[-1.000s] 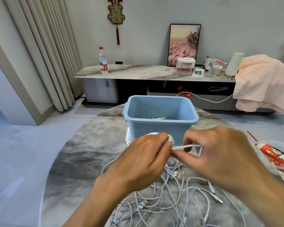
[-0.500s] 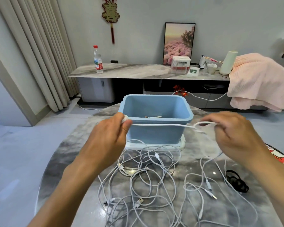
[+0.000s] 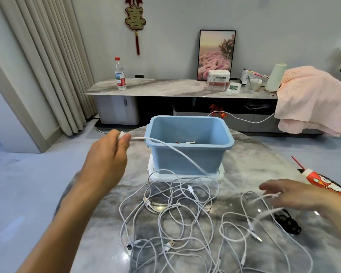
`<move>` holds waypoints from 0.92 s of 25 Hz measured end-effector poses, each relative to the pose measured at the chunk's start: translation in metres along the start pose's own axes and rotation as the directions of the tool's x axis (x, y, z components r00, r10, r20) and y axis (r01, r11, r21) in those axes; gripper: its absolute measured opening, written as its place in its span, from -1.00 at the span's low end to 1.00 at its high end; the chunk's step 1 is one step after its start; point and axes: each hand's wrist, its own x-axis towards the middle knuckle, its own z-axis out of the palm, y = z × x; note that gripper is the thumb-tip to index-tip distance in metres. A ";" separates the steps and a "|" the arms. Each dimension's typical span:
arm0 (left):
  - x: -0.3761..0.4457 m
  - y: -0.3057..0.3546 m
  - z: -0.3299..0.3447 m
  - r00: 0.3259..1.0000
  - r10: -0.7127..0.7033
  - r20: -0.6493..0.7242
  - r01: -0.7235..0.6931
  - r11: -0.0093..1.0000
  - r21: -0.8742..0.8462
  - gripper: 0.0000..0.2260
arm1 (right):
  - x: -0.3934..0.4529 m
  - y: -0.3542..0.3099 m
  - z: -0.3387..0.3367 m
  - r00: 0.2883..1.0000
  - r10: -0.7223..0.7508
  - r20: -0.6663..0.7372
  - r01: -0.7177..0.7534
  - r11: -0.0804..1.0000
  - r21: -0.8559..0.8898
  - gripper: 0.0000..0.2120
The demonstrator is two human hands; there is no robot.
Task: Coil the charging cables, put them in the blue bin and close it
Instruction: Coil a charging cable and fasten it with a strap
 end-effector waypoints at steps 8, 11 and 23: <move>-0.032 0.049 0.032 0.952 0.268 0.145 -0.207 0.918 -0.338 -0.66 | -0.065 -0.141 0.070 0.751 -0.608 -0.259 0.639 0.569 0.517 -0.51; -0.032 0.046 0.033 0.958 0.253 0.139 -0.180 0.900 -0.397 -0.71 | -0.068 -0.148 0.084 0.770 -0.618 -0.159 0.541 0.501 0.675 -0.82; -0.041 0.066 0.028 0.725 0.387 0.570 0.689 -0.401 -0.604 -0.83 | -0.038 -0.150 0.114 0.630 -0.533 -0.565 0.773 0.362 0.521 -0.25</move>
